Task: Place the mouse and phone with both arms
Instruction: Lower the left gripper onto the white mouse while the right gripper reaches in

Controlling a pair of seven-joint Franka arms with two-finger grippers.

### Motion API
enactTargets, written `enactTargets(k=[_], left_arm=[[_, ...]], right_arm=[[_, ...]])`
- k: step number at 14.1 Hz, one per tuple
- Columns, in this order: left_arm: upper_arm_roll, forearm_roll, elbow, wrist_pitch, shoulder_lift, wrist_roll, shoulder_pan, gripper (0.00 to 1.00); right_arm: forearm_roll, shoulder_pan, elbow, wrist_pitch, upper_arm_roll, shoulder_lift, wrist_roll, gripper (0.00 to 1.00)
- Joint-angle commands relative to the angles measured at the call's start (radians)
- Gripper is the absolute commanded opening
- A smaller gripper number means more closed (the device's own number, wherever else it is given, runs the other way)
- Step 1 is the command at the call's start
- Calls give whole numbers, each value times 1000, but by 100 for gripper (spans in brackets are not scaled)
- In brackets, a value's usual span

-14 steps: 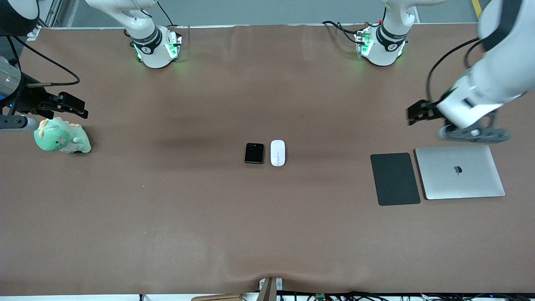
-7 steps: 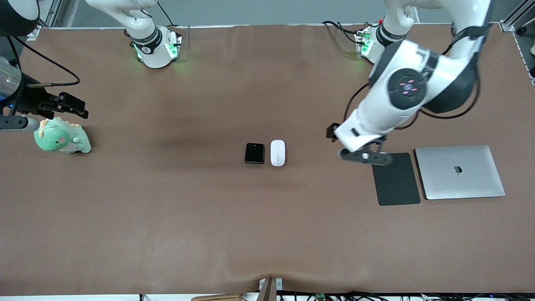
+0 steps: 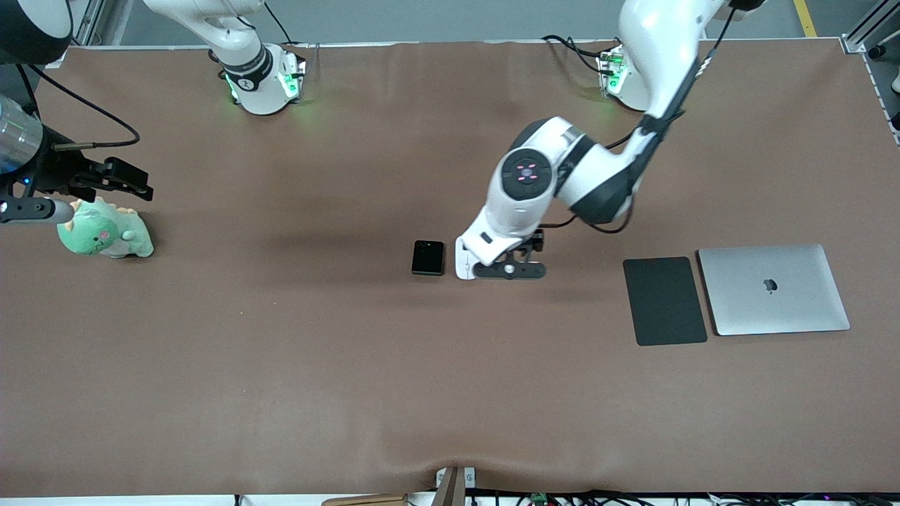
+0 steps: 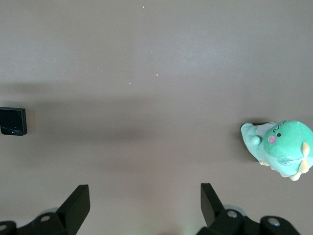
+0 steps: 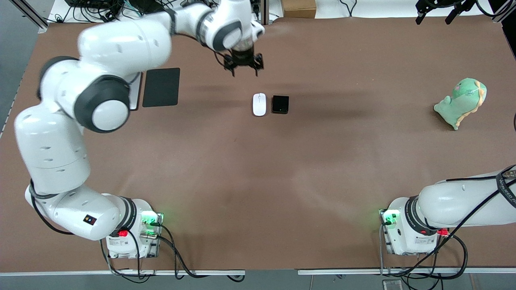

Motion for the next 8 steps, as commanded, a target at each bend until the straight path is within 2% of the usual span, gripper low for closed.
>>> enactTargets(k=[1,8], left_arm=[[5,30,36,82,86,-77,-32,100],[12,43,35,110,177,-117,-99,90]], right_arm=[[-2,37,7,1,1,15,70,100],[8,208,12,50,1,69,320,100]])
